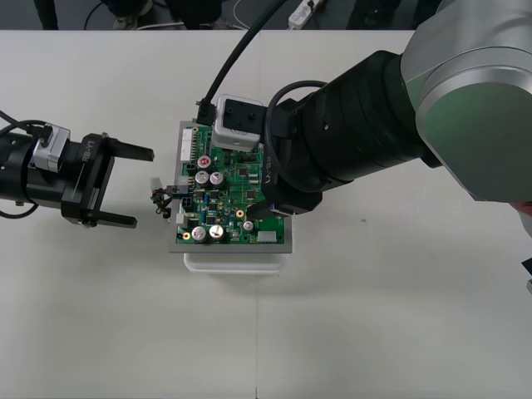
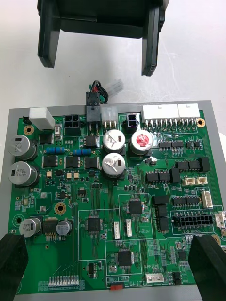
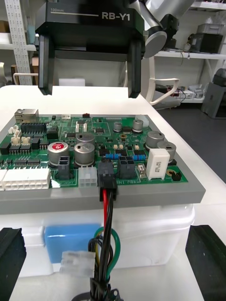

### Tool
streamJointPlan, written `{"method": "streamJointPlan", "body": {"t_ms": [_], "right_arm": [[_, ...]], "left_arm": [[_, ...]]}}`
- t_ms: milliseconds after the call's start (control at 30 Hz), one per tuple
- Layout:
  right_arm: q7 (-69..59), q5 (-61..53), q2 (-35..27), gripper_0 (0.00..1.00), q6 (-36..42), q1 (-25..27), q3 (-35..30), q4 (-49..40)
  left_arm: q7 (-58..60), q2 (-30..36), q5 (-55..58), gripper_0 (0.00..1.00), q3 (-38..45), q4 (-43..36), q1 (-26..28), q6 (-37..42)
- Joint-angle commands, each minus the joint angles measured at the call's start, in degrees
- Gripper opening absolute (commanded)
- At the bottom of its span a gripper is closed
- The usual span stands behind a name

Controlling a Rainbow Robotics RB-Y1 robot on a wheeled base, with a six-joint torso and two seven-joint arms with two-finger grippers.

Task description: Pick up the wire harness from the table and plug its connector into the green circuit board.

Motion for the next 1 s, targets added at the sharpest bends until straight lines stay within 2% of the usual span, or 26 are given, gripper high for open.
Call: {"method": "streamJointPlan", "body": {"t_ms": [33,267,567,1000], "right_arm": [[1.30,0.02,0.92,1.00,-0.25,-2.35,-0.68,-0.40],[1.56,0.11,1.01,1.00,-0.25,-2.35,-0.68,-0.31],[2.09,0.37,0.92,1.00,-0.25,-2.35,-0.68,-0.31],[3.85,-0.33,0.74,1.00,-0.25,-0.06,-3.40,-0.40]], "left_arm": [[3.78,4.37,1.03,1.00,-0.03,-0.43,-2.55,-2.06],[4.39,6.83,0.77,1.00,0.67,-0.52,-2.46,-2.06],[6.94,8.76,-4.51,1.00,6.39,-0.52,-2.46,-2.06],[19.16,8.06,-9.78,1.00,10.34,-5.44,-2.29,-2.06]]}}
